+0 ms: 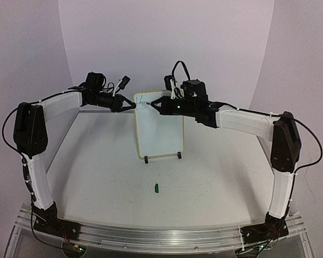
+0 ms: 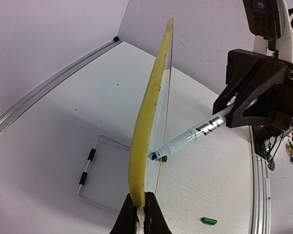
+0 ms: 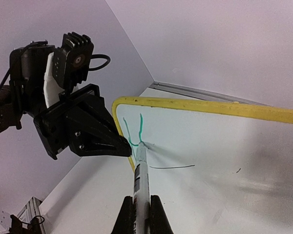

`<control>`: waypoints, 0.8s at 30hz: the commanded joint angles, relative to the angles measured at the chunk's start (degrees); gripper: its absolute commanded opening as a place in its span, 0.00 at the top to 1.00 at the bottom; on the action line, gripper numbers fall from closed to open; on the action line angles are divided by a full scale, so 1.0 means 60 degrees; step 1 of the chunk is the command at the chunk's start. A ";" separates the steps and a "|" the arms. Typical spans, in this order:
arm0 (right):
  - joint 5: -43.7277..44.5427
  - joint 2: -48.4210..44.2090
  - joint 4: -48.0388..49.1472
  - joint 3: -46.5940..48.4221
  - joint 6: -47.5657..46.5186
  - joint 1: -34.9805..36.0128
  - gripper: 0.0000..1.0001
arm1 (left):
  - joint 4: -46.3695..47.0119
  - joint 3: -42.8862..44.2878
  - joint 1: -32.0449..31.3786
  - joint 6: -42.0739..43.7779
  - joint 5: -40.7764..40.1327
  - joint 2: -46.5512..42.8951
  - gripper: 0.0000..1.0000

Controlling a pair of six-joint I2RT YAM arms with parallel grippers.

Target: Write a sentence on the whiteboard

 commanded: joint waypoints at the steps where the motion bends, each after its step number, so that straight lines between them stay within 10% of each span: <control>1: 0.0094 -0.0062 -0.0137 -0.0298 -0.0027 -0.0053 1.00 | -0.0524 0.0191 -0.0125 0.0306 -0.0225 0.0045 1.00; 24: -0.0064 -0.1075 0.0444 -0.0875 0.0109 -0.0212 1.00 | -0.0532 0.0201 -0.0125 0.0317 -0.0290 0.0065 1.00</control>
